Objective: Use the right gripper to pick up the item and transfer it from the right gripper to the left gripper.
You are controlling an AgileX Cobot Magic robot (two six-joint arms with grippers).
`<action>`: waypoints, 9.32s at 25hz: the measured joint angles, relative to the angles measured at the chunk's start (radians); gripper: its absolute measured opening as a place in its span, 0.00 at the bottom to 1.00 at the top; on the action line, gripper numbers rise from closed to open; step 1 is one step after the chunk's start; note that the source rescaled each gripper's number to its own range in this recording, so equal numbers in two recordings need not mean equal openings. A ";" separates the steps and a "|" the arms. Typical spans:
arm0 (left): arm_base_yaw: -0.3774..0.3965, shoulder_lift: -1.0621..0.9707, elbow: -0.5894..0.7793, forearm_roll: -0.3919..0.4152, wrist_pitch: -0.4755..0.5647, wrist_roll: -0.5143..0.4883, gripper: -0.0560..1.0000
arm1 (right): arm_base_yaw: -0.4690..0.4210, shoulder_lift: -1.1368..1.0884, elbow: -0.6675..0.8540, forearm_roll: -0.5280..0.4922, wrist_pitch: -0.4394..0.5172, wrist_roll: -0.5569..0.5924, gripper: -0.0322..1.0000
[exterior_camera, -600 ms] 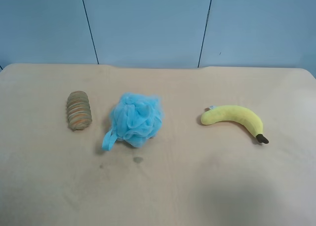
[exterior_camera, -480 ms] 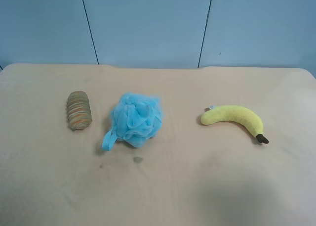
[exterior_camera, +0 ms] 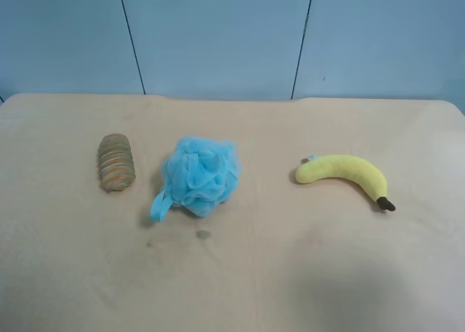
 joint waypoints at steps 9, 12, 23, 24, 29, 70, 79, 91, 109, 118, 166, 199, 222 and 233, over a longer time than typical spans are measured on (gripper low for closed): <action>0.000 0.000 0.000 0.000 0.000 -0.001 1.00 | 0.000 0.000 0.000 0.000 0.000 0.000 1.00; 0.000 0.000 0.000 0.000 0.000 -0.001 1.00 | 0.000 0.000 0.000 0.000 0.000 0.000 1.00; 0.000 0.000 0.000 0.000 0.000 -0.001 1.00 | 0.000 0.000 0.000 0.009 0.000 0.000 1.00; 0.000 0.000 0.000 0.000 0.000 -0.001 1.00 | 0.000 0.000 0.000 0.014 0.000 0.000 1.00; 0.000 0.000 0.000 0.000 0.000 -0.001 1.00 | 0.000 0.021 0.000 0.020 0.001 0.000 1.00; 0.000 0.000 0.000 0.000 -0.002 -0.001 1.00 | -0.061 1.762 -0.484 -0.089 -0.325 -0.240 1.00; 0.000 0.000 0.000 0.000 -0.002 -0.001 1.00 | -0.061 1.902 -0.484 -0.008 -0.480 -0.374 1.00; 0.000 0.000 0.000 0.000 -0.002 -0.001 1.00 | -0.061 1.939 -0.484 0.198 -0.504 -0.609 0.54; 0.000 0.000 0.000 0.000 -0.002 -0.001 1.00 | -0.053 1.757 -0.591 0.199 -0.344 -0.553 0.03; 0.000 0.000 0.000 0.000 -0.002 -0.001 1.00 | 0.166 1.575 -0.591 0.218 -0.293 -0.546 0.03; -0.765 1.179 -0.613 0.093 0.027 0.146 1.00 | 0.637 1.492 -0.748 0.180 -0.162 -0.334 0.03; -0.840 1.439 -0.755 0.201 -0.110 0.096 0.05 | 0.637 1.551 -0.748 0.304 -0.188 -0.284 0.03; -0.840 1.439 -0.755 0.201 -0.109 0.096 0.06 | 0.637 1.353 -0.747 0.101 0.137 -0.202 1.00; -0.840 1.439 -0.755 0.197 -0.109 0.096 0.06 | 0.637 0.906 -0.475 0.075 0.143 -0.126 1.00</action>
